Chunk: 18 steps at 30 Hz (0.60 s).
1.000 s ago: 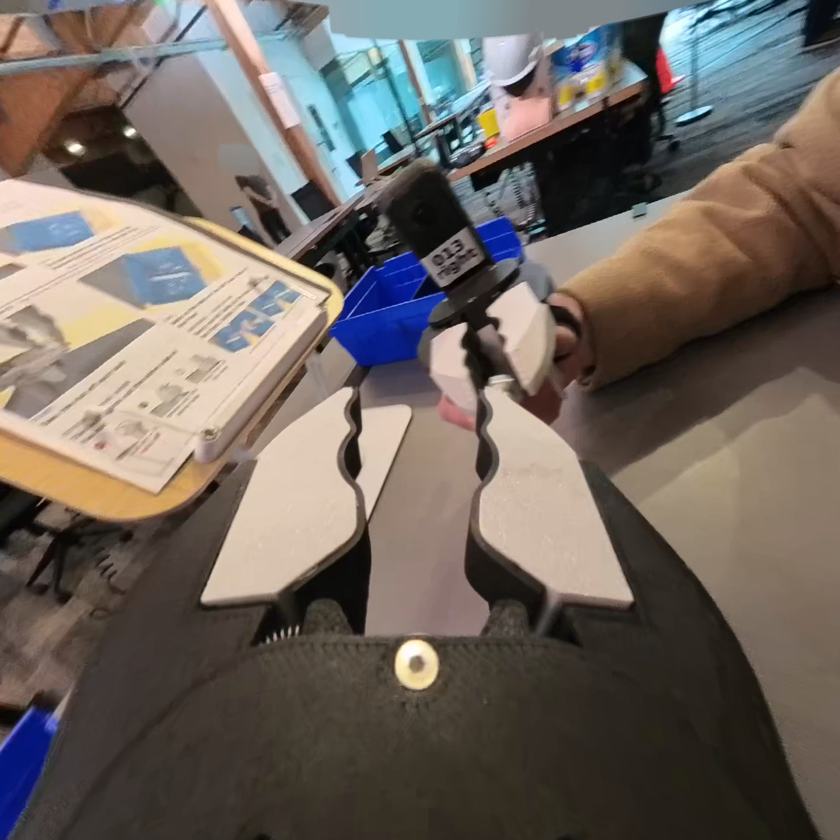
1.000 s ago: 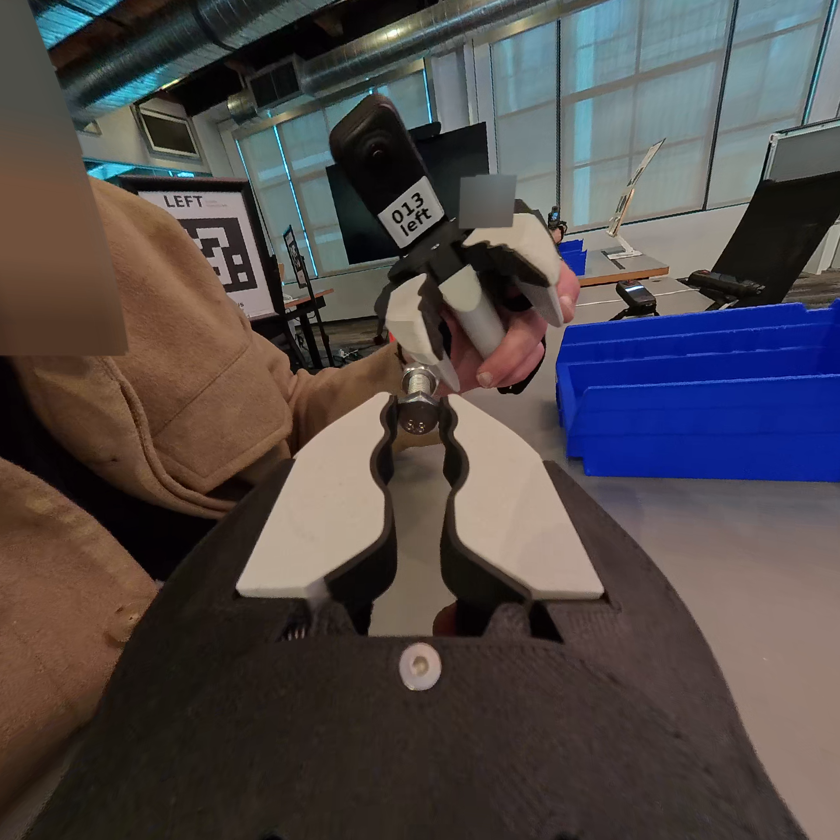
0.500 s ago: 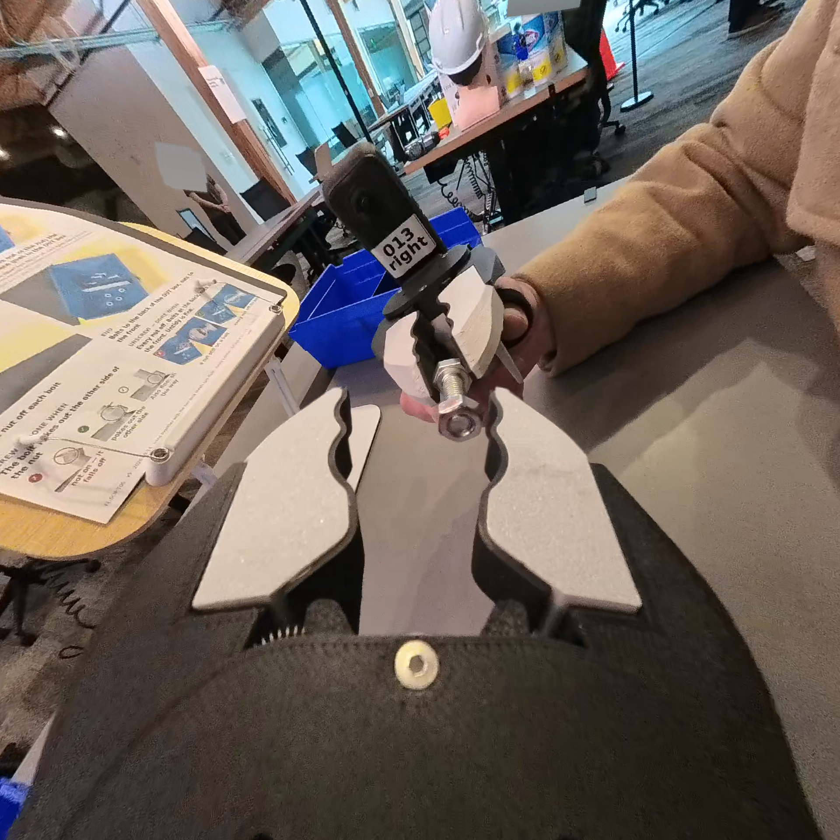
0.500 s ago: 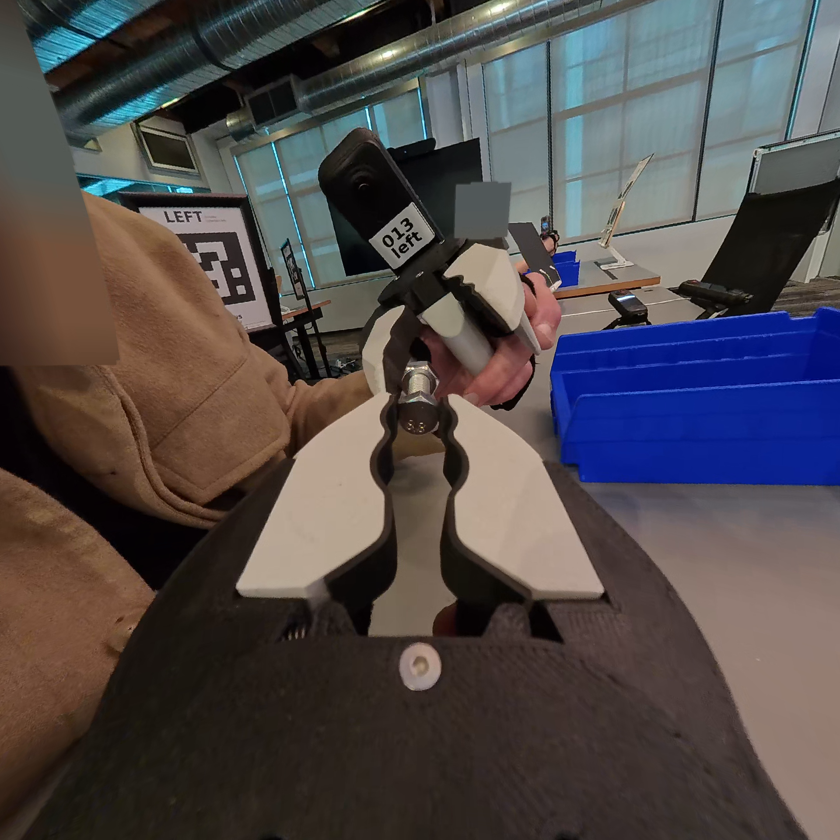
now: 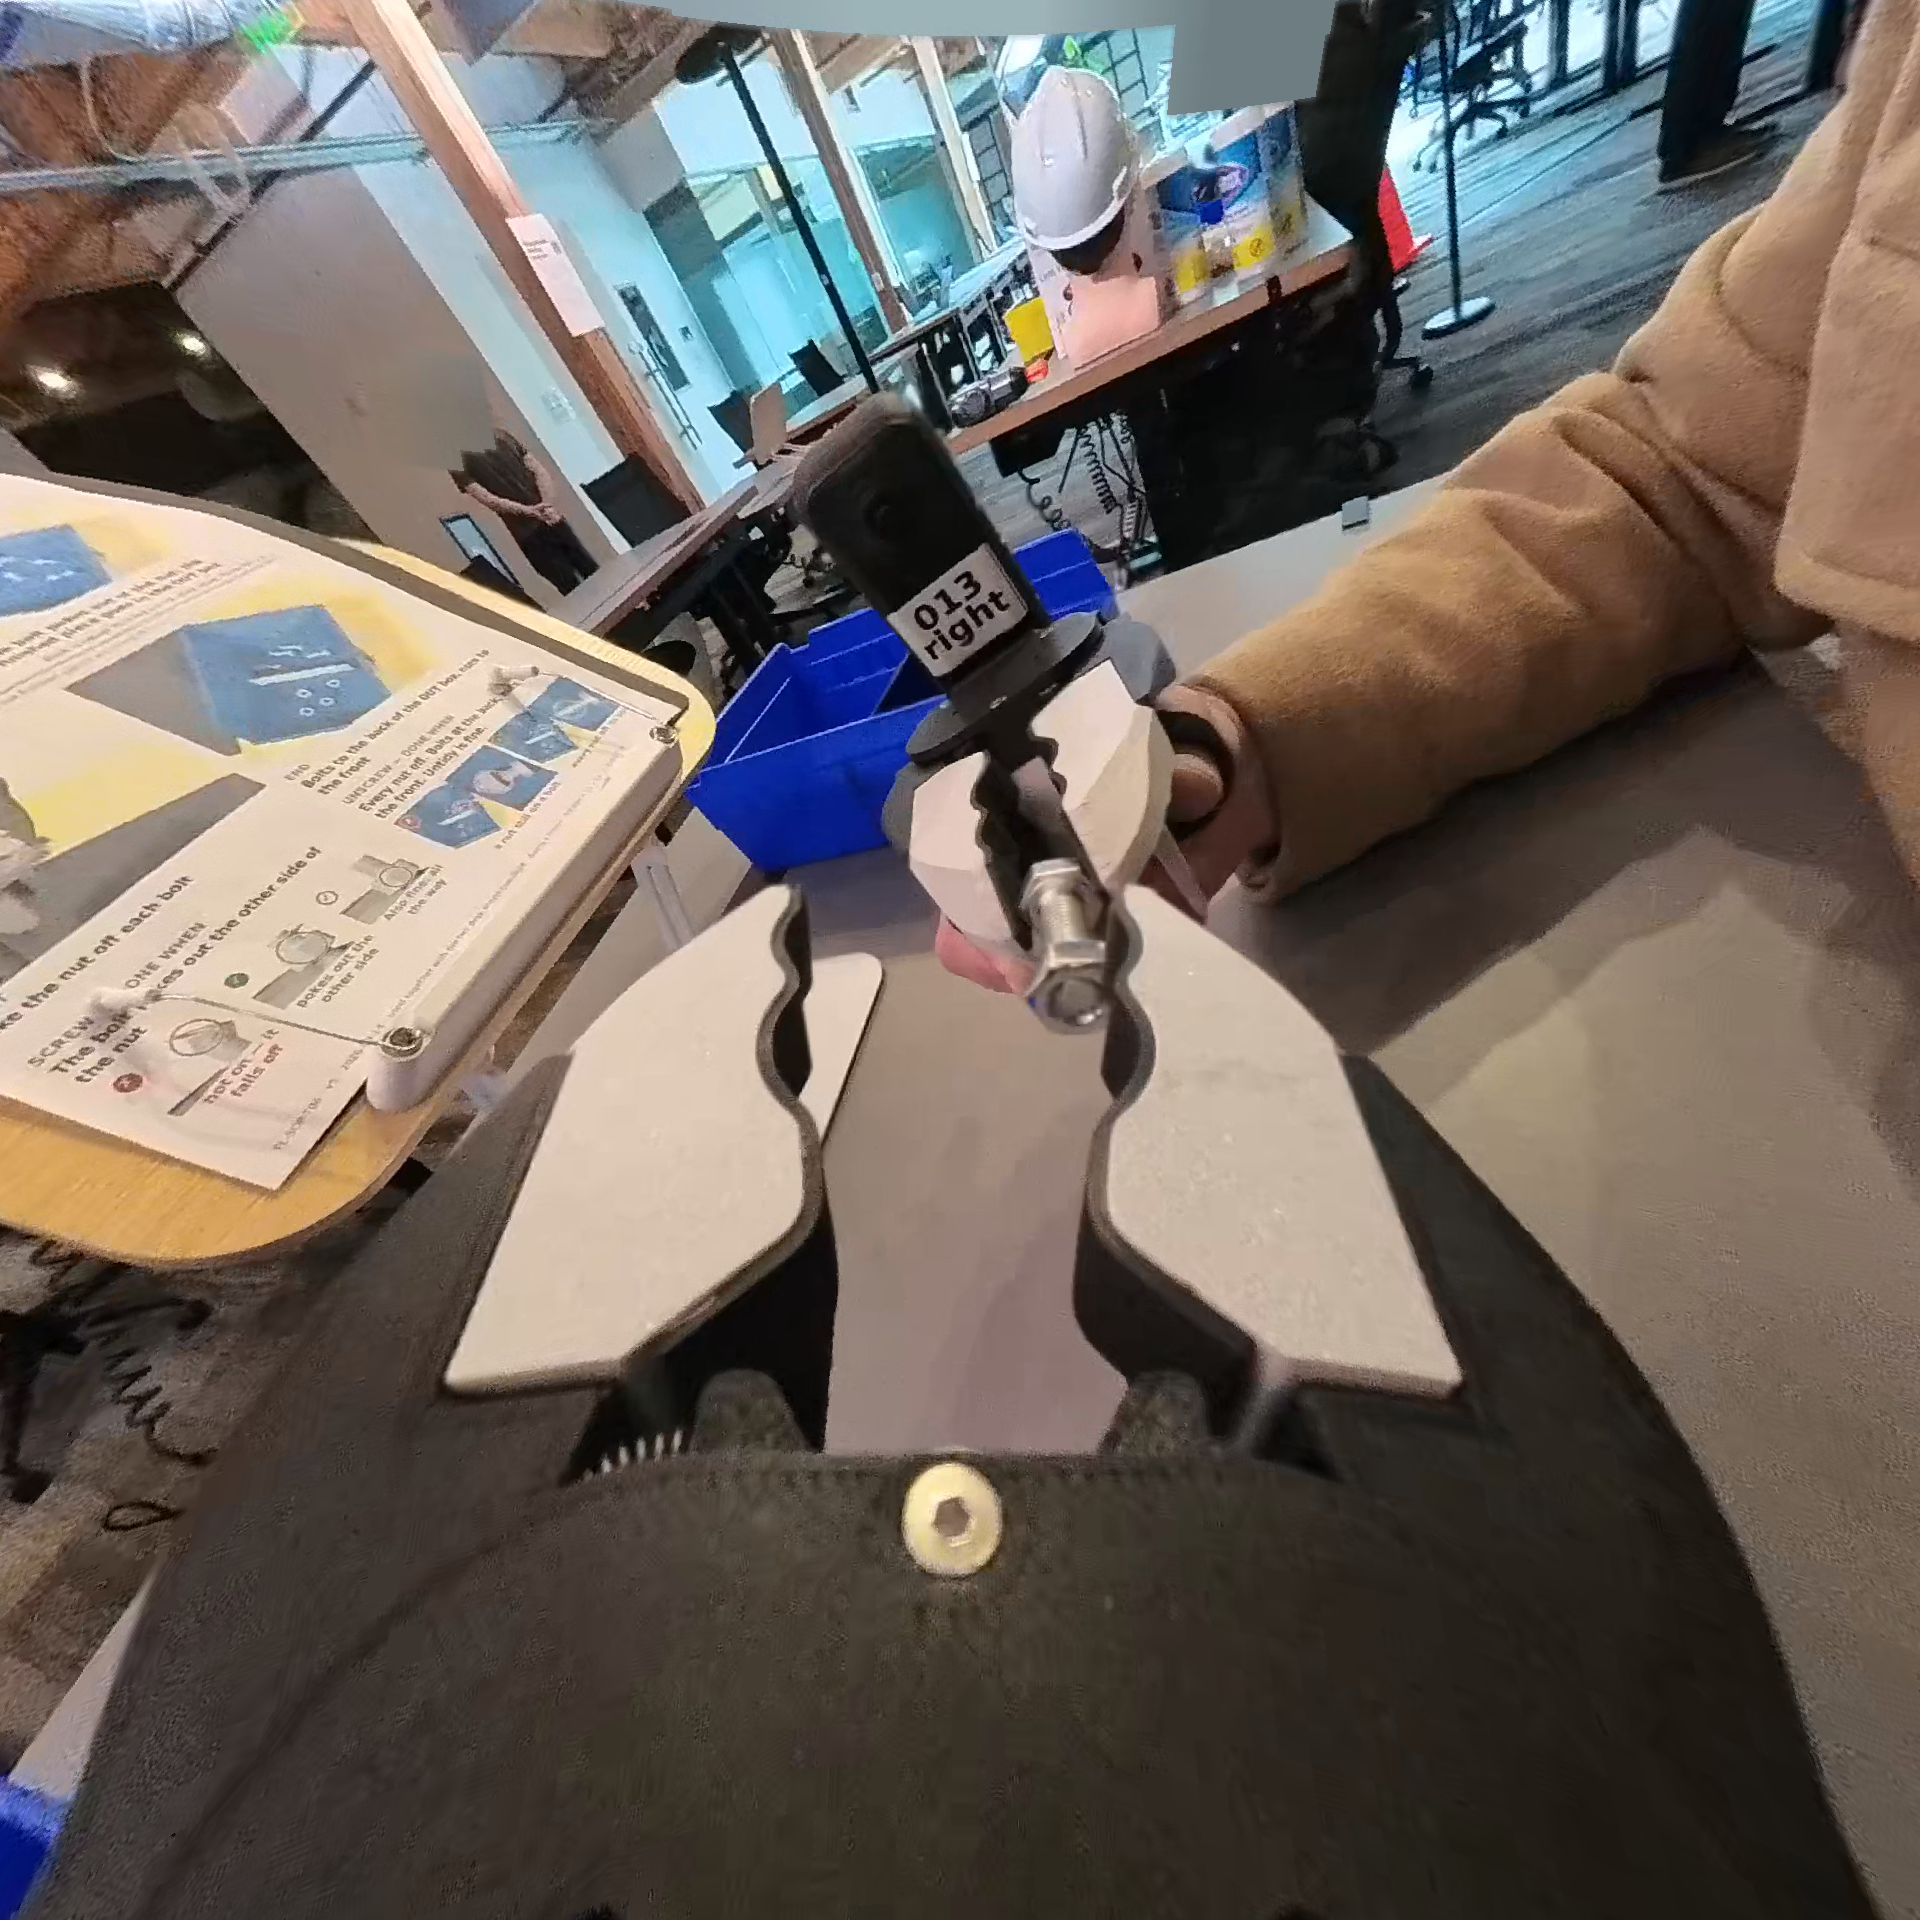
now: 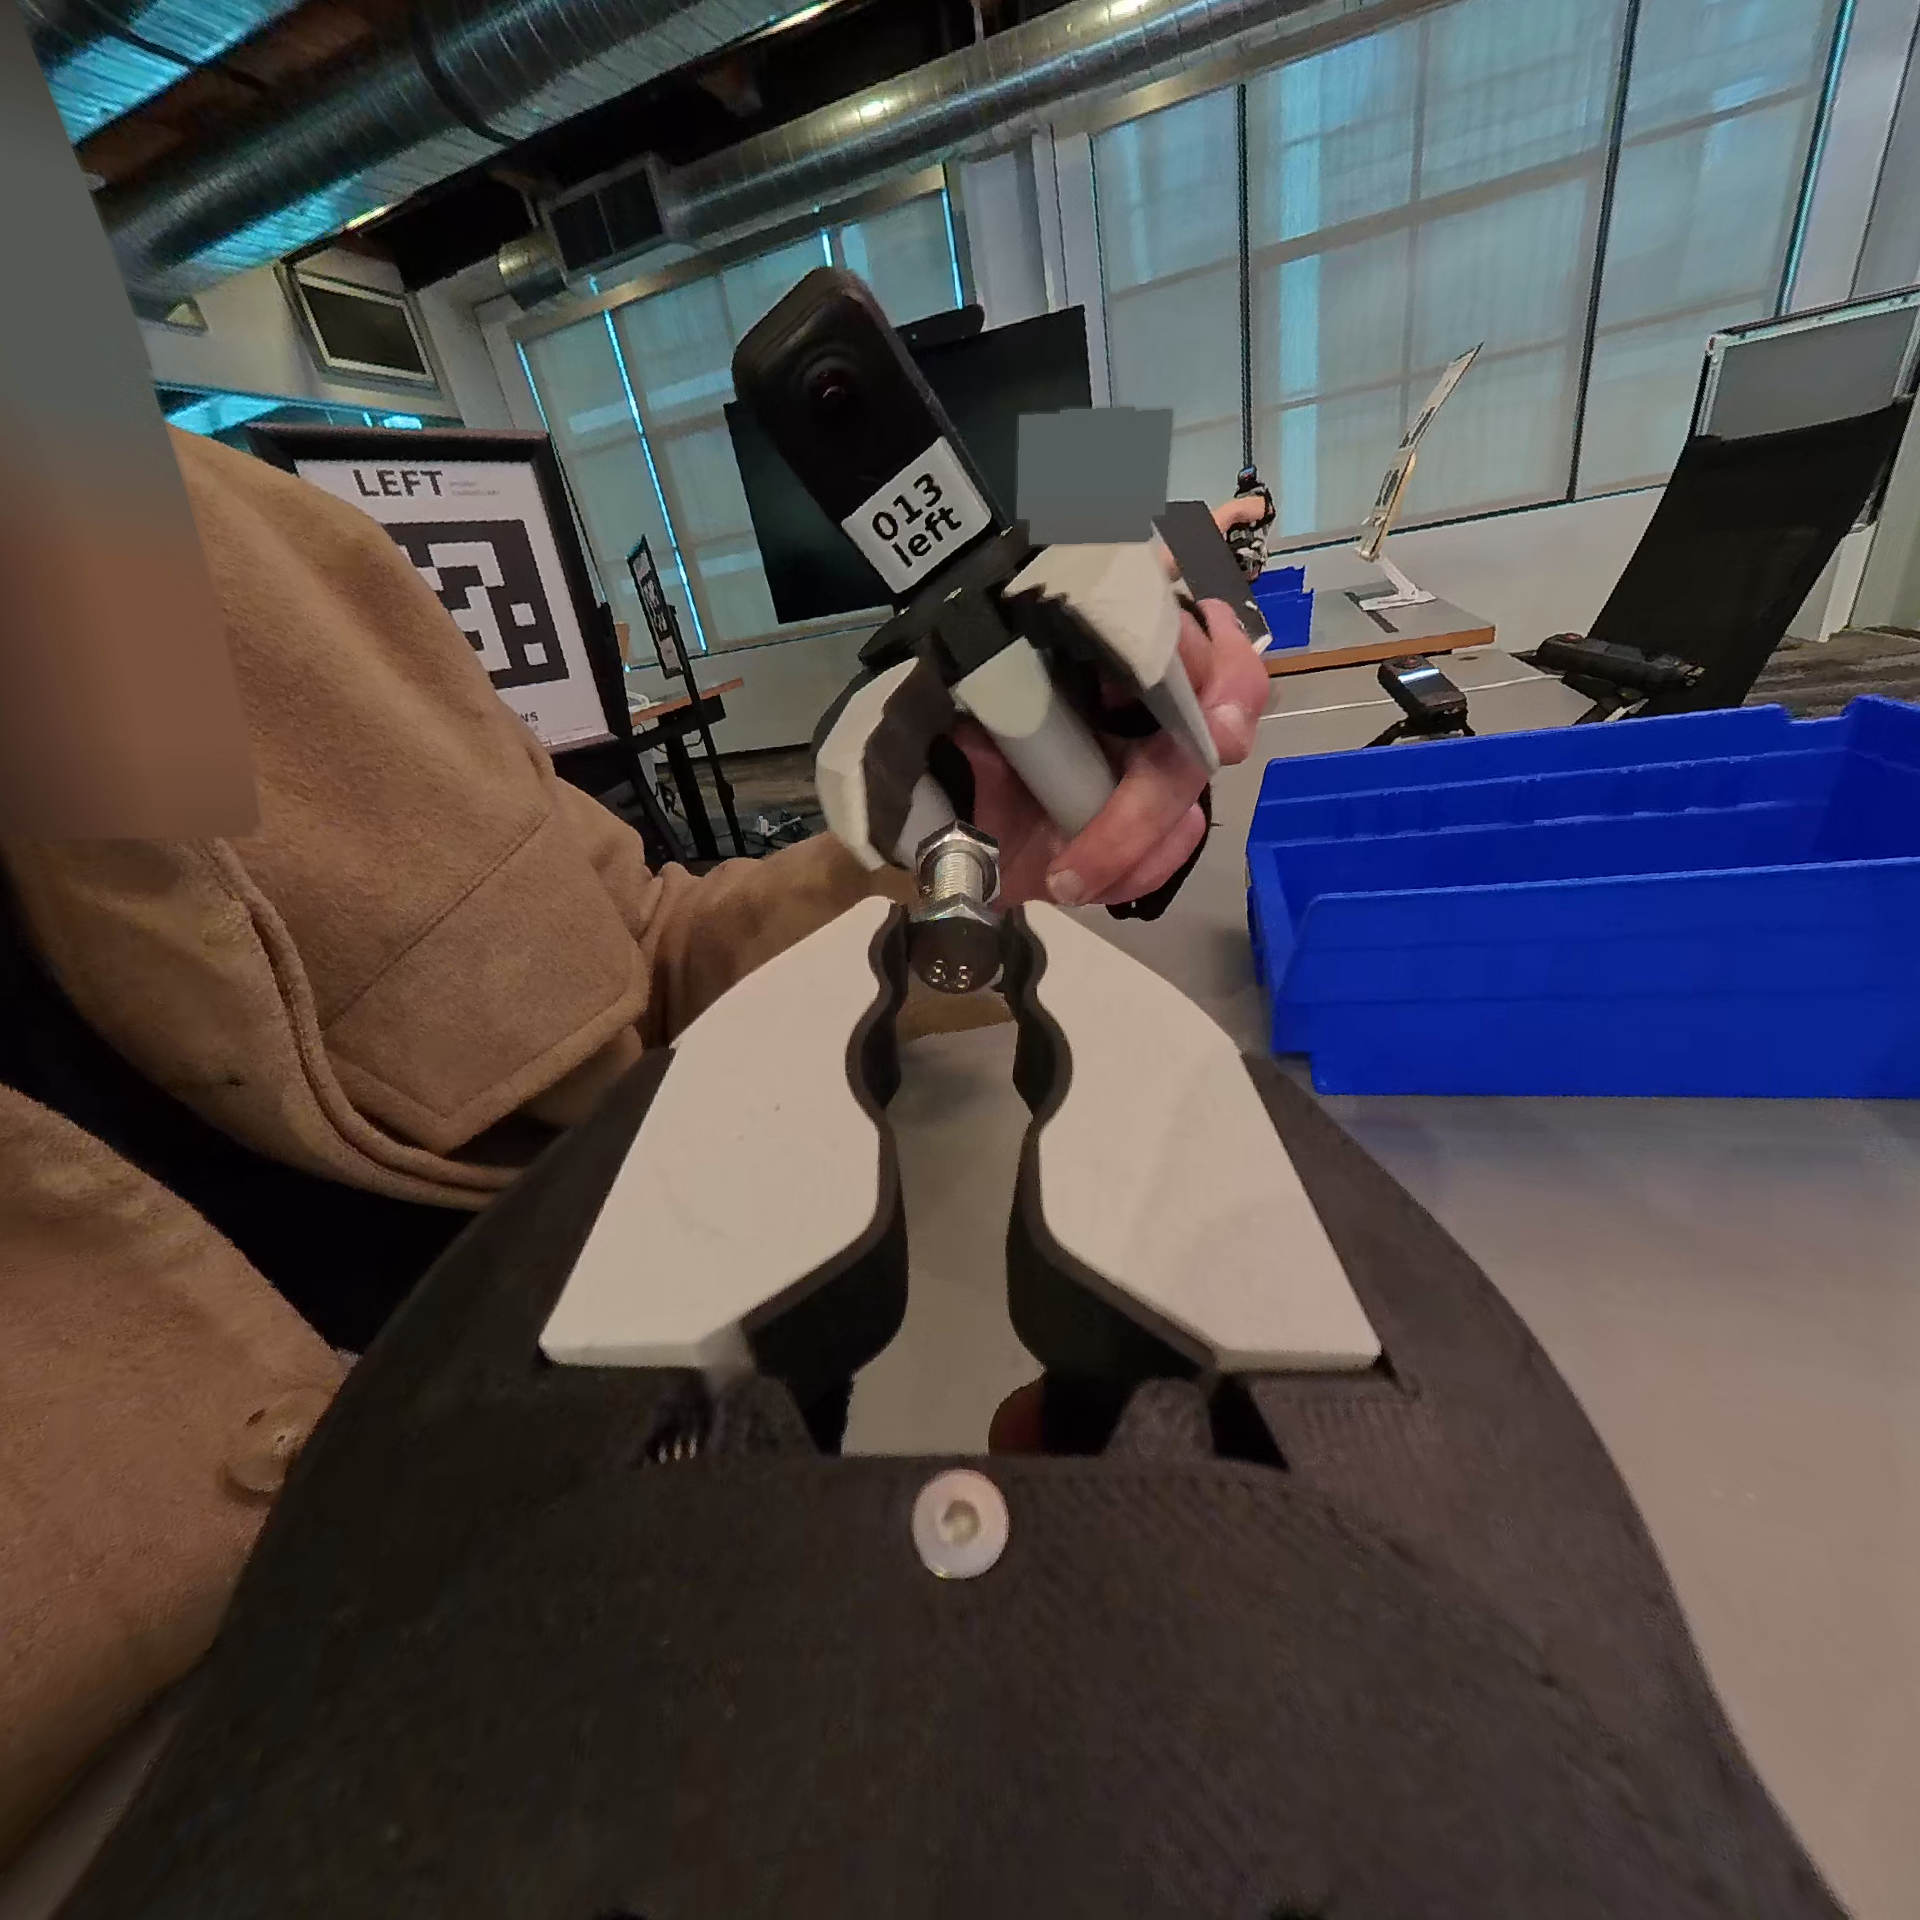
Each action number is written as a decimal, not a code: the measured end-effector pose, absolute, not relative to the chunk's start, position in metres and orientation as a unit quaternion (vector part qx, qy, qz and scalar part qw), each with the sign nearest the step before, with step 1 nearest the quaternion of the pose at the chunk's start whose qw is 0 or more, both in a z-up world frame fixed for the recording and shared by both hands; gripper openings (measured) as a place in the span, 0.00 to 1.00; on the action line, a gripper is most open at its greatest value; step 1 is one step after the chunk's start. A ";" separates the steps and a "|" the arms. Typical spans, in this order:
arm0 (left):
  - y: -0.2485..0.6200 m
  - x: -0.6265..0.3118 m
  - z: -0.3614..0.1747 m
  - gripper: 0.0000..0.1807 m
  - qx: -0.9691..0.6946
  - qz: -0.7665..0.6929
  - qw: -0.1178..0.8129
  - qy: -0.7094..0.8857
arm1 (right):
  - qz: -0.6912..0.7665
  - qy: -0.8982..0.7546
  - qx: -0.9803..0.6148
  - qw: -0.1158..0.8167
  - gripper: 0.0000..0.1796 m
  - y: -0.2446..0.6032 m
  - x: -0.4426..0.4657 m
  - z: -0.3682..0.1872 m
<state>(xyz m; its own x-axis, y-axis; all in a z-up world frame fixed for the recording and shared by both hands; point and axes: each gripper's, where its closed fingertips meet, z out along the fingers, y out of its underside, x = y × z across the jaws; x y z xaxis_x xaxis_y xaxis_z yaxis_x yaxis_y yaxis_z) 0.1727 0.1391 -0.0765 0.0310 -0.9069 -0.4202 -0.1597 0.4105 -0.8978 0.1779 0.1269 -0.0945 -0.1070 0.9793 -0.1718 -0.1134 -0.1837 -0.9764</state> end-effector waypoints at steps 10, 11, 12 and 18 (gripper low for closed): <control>0.130 0.182 -0.096 0.23 -0.424 -0.299 0.546 0.658 | 0.606 -0.438 -0.483 0.456 0.10 0.127 0.180 -0.092; 0.130 0.182 -0.096 0.21 -0.423 -0.299 0.546 0.659 | 0.606 -0.439 -0.482 0.455 0.10 0.127 0.180 -0.092; 0.130 0.182 -0.096 0.18 -0.423 -0.301 0.544 0.659 | 0.608 -0.437 -0.481 0.456 0.10 0.127 0.180 -0.091; 0.131 0.185 -0.098 0.11 -0.418 -0.293 0.544 0.666 | 0.611 -0.431 -0.482 0.457 0.10 0.129 0.181 -0.091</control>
<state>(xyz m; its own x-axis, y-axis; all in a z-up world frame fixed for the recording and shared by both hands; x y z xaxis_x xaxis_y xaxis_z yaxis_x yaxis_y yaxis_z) 0.1855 0.1310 -0.0982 -0.0589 -0.8758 -0.4790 -0.2392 0.4782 -0.8450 0.1812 0.1288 -0.0909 -0.1182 0.9737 -0.1946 -0.1433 -0.2106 -0.9670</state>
